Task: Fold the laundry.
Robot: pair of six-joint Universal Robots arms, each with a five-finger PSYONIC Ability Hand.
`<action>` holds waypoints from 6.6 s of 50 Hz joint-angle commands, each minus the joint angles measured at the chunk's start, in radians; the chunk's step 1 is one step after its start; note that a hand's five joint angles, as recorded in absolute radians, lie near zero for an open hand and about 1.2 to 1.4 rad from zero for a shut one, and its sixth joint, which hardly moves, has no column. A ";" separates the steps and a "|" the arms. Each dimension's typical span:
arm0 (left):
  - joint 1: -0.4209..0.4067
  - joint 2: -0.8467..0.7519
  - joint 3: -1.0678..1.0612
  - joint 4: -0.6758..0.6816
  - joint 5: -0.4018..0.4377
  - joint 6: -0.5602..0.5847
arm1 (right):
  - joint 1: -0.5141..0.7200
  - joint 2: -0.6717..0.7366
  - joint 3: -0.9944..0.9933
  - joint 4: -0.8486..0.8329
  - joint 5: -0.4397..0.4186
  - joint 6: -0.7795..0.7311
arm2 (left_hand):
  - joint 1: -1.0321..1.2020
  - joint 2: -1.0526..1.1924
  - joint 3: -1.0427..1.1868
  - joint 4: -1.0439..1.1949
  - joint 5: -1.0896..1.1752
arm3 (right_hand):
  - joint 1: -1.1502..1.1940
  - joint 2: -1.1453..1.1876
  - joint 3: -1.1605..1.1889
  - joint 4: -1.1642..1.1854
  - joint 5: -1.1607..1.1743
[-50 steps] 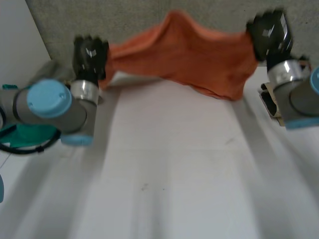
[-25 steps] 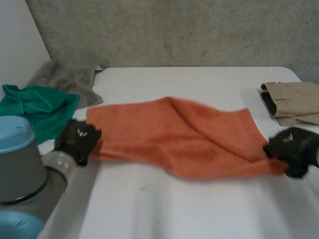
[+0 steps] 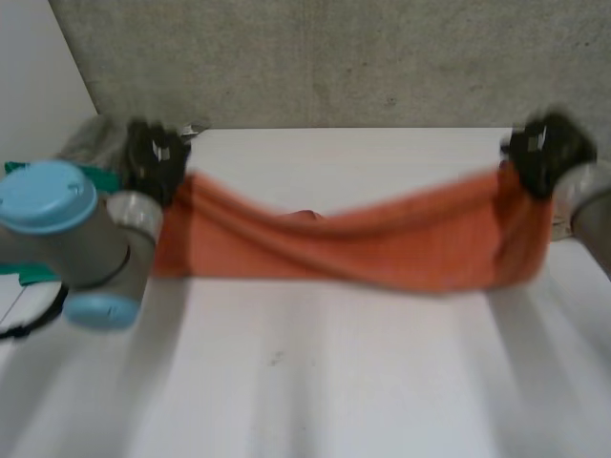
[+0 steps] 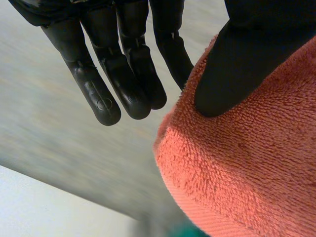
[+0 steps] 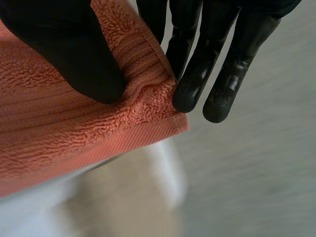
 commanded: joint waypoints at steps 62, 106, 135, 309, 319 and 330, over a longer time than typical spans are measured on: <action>-0.037 0.429 -0.605 -0.397 -0.035 -0.059 | -0.244 -0.247 0.486 0.385 -0.095 -0.186 | 0.249 0.196 0.203 0.195 0.275 | 0.395 0.230 0.211 0.204 0.251; -0.029 -0.300 0.009 0.256 -0.041 0.132 | -0.006 0.532 -0.237 -0.399 0.032 -0.060 | -0.429 -0.482 -0.475 -0.483 -0.403 | 0.309 0.144 0.125 0.118 0.165; 0.037 0.235 -0.379 0.110 -0.023 -0.166 | -0.121 0.018 0.145 0.137 -0.113 0.318 | -0.973 -1.025 -1.019 -1.027 -0.946 | -0.827 -0.992 -1.011 -1.018 -0.971; -0.386 0.107 -0.129 -0.047 -0.090 -0.547 | 0.310 -0.044 0.185 -0.026 -0.019 0.925 | -0.966 -1.019 -1.012 -1.020 -0.940 | -0.827 -0.992 -1.011 -1.018 -0.971; -0.418 -0.118 0.060 -0.234 -0.102 -0.576 | 0.258 0.011 0.150 0.002 -0.020 0.899 | -0.960 -1.013 -1.006 -1.014 -0.934 | -0.827 -0.992 -1.011 -1.018 -0.971; -0.402 -0.148 0.048 -0.341 -0.251 -0.501 | 0.295 0.109 0.027 0.183 -0.078 0.850 | -0.960 -1.013 -1.006 -1.014 -0.934 | -0.827 -0.992 -1.011 -1.018 -0.971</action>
